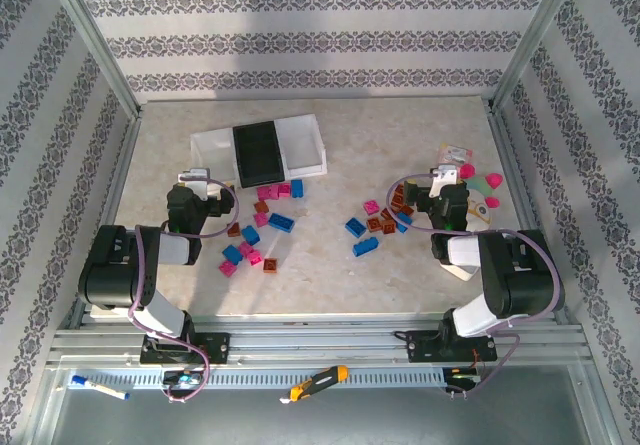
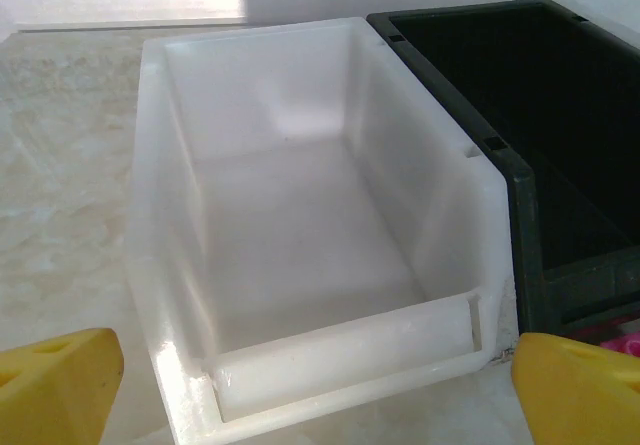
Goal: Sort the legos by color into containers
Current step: Pick up the lego from the middle-right of the table.
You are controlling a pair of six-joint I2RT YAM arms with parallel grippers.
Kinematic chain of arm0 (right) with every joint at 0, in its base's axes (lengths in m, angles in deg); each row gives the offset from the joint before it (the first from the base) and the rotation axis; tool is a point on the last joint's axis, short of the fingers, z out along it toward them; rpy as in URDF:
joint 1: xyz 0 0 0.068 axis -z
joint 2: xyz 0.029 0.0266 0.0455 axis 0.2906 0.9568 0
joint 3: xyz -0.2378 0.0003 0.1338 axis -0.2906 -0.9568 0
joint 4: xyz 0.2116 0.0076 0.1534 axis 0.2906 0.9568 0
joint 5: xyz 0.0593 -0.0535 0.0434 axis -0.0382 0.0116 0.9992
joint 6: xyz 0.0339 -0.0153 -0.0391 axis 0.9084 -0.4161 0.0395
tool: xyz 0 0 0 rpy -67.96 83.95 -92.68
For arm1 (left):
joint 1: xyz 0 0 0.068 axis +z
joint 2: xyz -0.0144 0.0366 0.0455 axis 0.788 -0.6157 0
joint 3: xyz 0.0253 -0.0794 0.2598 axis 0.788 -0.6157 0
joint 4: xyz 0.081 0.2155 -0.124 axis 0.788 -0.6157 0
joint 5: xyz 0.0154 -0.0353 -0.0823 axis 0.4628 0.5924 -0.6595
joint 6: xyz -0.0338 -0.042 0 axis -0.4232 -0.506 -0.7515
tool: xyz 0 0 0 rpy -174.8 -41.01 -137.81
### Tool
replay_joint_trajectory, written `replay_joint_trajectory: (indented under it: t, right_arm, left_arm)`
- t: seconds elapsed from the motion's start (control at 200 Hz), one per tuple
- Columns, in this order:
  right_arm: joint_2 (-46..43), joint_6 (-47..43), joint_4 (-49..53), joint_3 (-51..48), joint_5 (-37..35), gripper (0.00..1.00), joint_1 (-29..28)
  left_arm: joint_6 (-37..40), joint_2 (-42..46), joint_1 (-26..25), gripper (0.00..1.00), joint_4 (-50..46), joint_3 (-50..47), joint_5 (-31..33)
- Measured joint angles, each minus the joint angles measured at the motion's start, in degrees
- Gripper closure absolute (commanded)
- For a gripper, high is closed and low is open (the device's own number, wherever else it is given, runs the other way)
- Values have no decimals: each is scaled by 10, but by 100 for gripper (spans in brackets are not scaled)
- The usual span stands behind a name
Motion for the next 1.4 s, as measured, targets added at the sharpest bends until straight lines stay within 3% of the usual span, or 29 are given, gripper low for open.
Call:
replay_joint_trajectory:
  t: [1.129,1.254,1.399]
  right_arm:
    - [-6,1,7,0,10,2,7]
    - [-49,1,36,0,10,2,7]
    - [-118,0,85,1,10,2,7]
  left_arm:
    - [0,2,0,1,14,-27,0]
    - [0,36,0,1,6,-44,0]
    - [0,134,0,1,-49,-40,-14]
